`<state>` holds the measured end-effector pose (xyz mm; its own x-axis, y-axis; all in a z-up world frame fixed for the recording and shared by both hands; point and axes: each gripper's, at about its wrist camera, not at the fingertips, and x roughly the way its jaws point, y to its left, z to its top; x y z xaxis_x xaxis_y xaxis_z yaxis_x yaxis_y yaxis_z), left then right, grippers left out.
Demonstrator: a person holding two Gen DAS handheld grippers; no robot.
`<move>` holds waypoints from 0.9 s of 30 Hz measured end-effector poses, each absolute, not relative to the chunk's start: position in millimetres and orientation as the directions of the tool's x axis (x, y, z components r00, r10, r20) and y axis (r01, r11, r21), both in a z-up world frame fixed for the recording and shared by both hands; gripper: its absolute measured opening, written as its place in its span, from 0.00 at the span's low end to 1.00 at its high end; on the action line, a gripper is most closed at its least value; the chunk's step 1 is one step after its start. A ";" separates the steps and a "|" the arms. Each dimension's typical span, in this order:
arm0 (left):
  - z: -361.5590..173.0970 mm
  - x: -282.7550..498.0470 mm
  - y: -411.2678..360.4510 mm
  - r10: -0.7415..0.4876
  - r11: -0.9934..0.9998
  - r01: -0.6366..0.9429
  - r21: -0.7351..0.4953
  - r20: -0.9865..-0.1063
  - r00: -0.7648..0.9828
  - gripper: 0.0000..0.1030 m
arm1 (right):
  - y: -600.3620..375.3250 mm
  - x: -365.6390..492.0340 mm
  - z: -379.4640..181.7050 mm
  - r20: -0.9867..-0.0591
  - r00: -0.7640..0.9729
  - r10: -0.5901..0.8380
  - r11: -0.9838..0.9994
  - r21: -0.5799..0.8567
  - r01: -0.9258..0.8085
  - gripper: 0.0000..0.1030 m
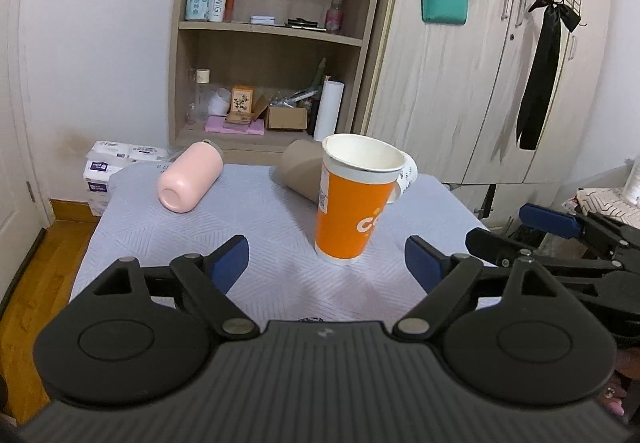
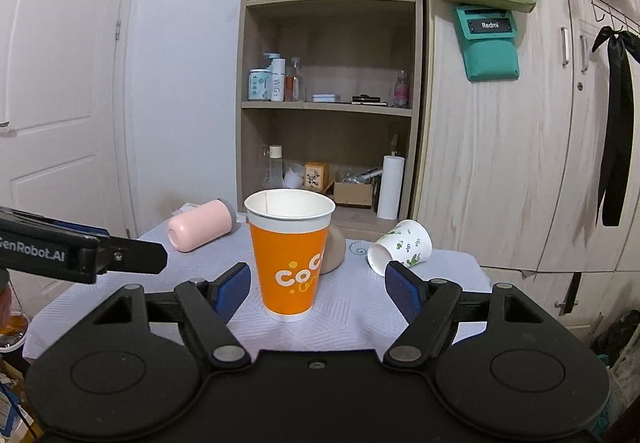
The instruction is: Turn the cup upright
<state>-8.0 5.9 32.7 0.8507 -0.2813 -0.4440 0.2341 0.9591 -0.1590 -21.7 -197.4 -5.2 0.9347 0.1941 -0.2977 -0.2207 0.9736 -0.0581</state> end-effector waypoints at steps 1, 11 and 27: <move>33.1 -10.4 6.2 -0.272 0.962 0.226 -0.155 -0.444 0.854 0.83 | -197.8 -23.2 -5.2 -0.297 0.937 0.185 0.976 -0.058 -0.211 0.76; 28.2 -27.2 7.6 -0.217 0.976 0.186 -0.114 -0.418 0.882 0.93 | -199.1 -46.1 -5.4 -0.265 0.956 0.128 0.984 -0.088 -0.156 0.88; 21.8 -39.3 22.2 -0.091 0.995 0.066 -0.073 -0.434 0.896 1.00 | -192.6 -59.4 -9.7 -0.247 0.966 0.074 0.989 -0.103 -0.102 1.00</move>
